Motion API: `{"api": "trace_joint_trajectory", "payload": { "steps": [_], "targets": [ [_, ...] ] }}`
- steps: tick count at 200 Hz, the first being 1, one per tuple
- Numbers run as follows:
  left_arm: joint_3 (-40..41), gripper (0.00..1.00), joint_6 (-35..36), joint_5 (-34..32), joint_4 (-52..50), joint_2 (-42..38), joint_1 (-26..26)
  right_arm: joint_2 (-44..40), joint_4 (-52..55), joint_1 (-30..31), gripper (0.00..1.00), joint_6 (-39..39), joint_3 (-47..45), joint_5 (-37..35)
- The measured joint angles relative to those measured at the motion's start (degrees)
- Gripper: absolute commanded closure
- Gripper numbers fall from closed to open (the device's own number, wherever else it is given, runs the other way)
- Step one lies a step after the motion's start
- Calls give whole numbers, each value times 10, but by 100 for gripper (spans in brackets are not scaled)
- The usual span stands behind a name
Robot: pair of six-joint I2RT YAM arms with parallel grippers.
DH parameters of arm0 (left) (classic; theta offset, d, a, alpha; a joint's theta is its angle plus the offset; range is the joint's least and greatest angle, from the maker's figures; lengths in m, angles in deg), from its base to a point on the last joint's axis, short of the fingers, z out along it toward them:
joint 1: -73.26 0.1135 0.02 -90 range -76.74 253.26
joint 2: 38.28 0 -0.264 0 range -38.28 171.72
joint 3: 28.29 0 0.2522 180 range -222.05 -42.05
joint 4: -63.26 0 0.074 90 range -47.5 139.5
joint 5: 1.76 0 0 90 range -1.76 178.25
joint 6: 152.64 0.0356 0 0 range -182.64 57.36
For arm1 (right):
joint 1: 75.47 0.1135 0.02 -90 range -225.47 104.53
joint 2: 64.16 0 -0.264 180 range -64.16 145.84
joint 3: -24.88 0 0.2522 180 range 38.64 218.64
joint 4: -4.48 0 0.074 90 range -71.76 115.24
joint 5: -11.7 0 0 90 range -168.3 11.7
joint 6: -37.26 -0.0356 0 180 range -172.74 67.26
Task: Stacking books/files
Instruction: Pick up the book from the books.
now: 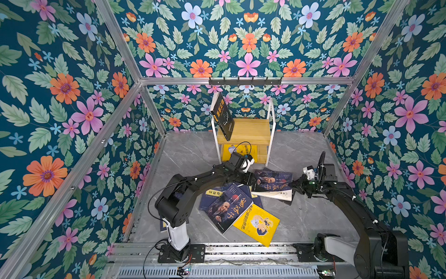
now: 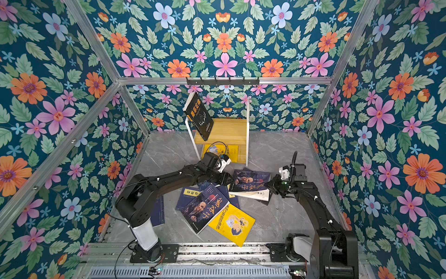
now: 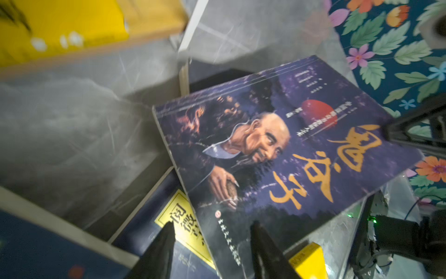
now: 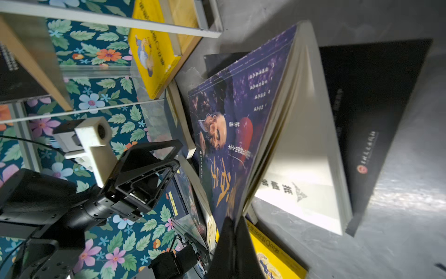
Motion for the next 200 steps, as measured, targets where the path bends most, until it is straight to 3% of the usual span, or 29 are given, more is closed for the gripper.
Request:
{"api": "trace_joint_trajectory", "payload": {
  "steps": [28, 81, 118, 200],
  "targets": [
    [-22, 24, 66, -3, -43, -63, 0, -39, 29, 0, 100, 59, 45, 10],
    [-132, 1, 229, 13, -161, -108, 1, -118, 70, 0, 100, 214, 127, 80],
    [-179, 0, 343, 66, -230, -103, 1, -146, 105, 23, 100, 319, 197, 126],
    [-259, 0, 488, 178, -301, -66, 21, -141, 189, 107, 100, 474, 310, 198]
  ]
}}
